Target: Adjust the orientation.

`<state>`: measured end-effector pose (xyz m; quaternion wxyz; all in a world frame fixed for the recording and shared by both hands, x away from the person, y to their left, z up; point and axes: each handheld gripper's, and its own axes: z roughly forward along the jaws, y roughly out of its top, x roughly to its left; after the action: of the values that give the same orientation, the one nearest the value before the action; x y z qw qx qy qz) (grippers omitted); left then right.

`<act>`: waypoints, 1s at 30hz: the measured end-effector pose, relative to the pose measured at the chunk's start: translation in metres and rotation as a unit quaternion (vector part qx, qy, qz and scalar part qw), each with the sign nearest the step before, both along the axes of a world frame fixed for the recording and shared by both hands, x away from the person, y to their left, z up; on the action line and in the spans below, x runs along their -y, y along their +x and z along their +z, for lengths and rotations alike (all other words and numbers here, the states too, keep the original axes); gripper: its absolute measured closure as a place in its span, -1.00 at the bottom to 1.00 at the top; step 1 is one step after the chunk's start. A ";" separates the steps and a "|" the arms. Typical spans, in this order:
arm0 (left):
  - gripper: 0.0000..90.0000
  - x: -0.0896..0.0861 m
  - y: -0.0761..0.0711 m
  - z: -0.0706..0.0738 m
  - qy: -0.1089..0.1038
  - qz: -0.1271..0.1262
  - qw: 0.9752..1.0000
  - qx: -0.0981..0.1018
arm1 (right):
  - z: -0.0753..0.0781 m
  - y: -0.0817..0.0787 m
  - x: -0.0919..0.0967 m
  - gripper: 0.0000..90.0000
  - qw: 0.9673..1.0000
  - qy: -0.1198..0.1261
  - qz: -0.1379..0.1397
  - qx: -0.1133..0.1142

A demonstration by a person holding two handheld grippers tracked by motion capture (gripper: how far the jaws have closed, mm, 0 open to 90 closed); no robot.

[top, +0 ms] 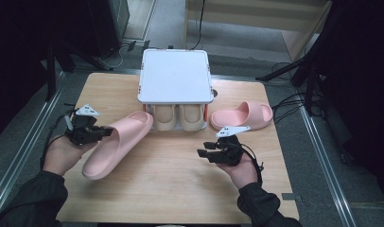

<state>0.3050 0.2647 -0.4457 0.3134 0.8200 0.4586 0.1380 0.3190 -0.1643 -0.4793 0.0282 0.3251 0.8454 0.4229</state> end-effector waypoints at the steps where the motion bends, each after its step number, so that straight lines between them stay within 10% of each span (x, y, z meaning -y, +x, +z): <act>1: 0.85 0.005 -0.001 -0.002 -0.002 -0.007 1.000 -0.001 | 0.000 0.000 0.000 0.23 1.000 0.000 0.001 0.003; 11: 0.84 0.053 -0.007 -0.021 0.007 -0.066 0.998 -0.021 | 0.000 -0.001 -0.002 0.24 1.000 -0.003 0.003 0.003; 30: 0.76 0.068 -0.013 -0.039 0.011 -0.055 0.998 -0.039 | -0.004 -0.003 -0.017 0.26 1.000 -0.012 0.021 0.007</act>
<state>0.2920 0.1972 -0.4849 0.2936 0.8522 0.4228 0.0933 0.3159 -0.1473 -0.4835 0.0292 0.3042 0.8568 0.4153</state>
